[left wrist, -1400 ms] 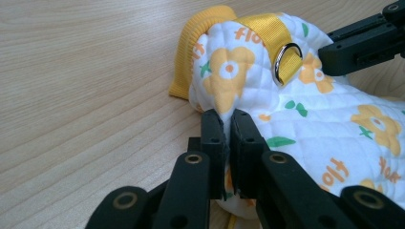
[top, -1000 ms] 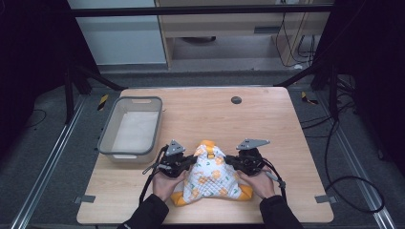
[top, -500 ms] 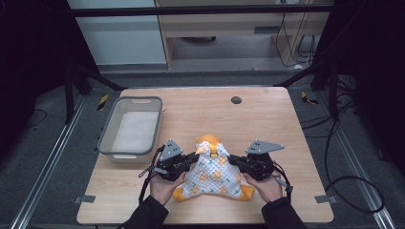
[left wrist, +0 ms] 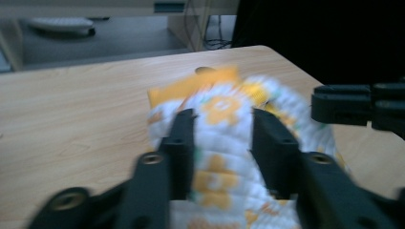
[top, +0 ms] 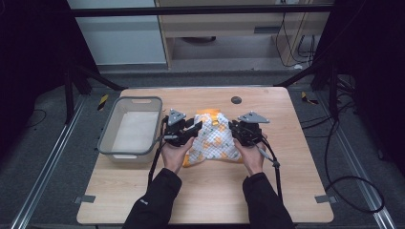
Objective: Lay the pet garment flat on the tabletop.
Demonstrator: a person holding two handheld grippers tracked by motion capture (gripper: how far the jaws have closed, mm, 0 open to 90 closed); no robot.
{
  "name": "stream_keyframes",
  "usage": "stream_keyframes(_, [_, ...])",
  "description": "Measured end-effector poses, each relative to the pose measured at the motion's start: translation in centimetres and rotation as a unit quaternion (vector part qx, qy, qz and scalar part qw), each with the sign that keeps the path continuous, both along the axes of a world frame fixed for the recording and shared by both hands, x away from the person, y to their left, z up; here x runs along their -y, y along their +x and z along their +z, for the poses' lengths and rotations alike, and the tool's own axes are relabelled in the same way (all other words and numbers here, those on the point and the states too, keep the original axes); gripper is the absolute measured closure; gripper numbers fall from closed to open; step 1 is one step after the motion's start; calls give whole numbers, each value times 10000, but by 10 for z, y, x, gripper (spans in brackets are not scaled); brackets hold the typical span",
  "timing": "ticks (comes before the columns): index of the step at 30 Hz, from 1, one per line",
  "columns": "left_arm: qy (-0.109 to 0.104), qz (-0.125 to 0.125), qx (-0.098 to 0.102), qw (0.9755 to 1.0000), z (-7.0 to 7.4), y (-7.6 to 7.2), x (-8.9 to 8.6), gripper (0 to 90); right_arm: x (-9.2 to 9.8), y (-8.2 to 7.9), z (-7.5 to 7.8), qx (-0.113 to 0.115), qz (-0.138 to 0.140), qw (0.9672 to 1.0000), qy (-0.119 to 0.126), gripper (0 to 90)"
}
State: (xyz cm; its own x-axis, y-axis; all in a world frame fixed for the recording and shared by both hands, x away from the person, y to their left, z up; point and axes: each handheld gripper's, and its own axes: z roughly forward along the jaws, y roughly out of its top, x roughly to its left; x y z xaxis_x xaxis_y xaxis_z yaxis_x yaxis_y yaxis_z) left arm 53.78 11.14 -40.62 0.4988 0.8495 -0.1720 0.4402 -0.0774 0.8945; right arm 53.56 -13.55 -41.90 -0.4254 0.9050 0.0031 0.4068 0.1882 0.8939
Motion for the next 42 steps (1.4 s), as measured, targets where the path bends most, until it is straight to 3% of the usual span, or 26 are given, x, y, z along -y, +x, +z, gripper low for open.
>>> stream_keyframes(1, [9,70,-34,10000,-2,1,-2,505,1,5,-6,-10,-138,9996,-241,726])
stream_keyframes(5, [213,107,51,9997,-3,-6,-15,430,12,0,-10,12,-103,9993,-349,653])
stream_keyframes(13, [606,-99,242,9978,10,-30,-43,369,47,-23,7,173,136,9996,-180,549])
stream_keyframes(15, [760,-198,209,9967,9,-37,-49,355,55,-30,10,107,267,9995,-89,524])
stream_keyframes(18, [1035,-281,166,9941,2,-51,-60,338,66,-46,9,63,459,9988,-168,490])
stream_keyframes(21, [1029,-314,142,9941,-2,-56,-67,336,72,-53,7,91,456,9988,-135,480])
stream_keyframes(23, [1007,-335,92,9943,-8,-61,-72,333,76,-59,3,26,514,9986,-105,469])
stream_keyframes(24, [1097,-328,31,9934,-14,-66,-76,331,78,-64,-2,-65,589,9982,-108,455])
stream_keyframes(28, [1195,-294,45,9924,-24,-71,-78,347,80,-73,-16,-169,700,9973,-151,439])
stream_keyframes(30, [1135,-276,7,9932,-30,-73,-78,352,80,-74,-25,-207,683,9973,-167,430])
stream_keyframes(32, [1135,-326,-60,9930,-37,-73,-76,358,79,-73,-33,-330,702,9967,-241,421])
stream_keyframes(34, [1272,-388,-139,9910,-42,-71,-72,358,78,-72,-37,-378,689,9966,-262,420])
stream_keyframes(39, [1284,-444,-370,9900,-56,-65,-64,369,70,-67,-53,-569,803,9943,-405,424])
stream_keyframes(42, [1434,-502,-498,9871,-64,-59,-57,362,63,-62,-63,-643,842,9933,-466,437])
